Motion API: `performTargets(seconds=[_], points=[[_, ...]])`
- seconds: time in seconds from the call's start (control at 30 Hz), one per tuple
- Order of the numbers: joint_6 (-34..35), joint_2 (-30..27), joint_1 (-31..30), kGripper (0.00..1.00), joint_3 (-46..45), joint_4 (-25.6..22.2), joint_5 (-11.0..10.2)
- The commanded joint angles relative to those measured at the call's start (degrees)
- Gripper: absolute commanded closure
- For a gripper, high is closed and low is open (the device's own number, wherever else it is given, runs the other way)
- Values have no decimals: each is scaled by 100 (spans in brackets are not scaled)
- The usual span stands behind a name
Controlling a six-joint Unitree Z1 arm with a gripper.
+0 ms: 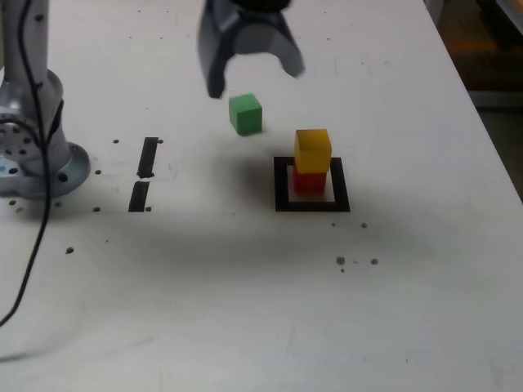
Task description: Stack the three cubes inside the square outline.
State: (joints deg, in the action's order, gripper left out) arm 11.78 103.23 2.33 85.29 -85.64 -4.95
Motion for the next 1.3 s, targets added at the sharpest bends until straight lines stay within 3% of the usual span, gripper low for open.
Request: performTargets(seconds=[0.0, 0.17, 0.27, 0.9, 1.07, 1.27], points=[[-157, -853, 307, 0, -752, 284, -16], [-394, -923, 928, 0, -1533, 1320, 43], [-374, -681, 1006, 0, -1658, 1634, 72], [-375, 595, 1082, 10, -1497, 2128, -5], [-408, 753, 1177, 18, -1531, 2300, 4], [-509, 843, 1234, 37, -1525, 2476, 36]])
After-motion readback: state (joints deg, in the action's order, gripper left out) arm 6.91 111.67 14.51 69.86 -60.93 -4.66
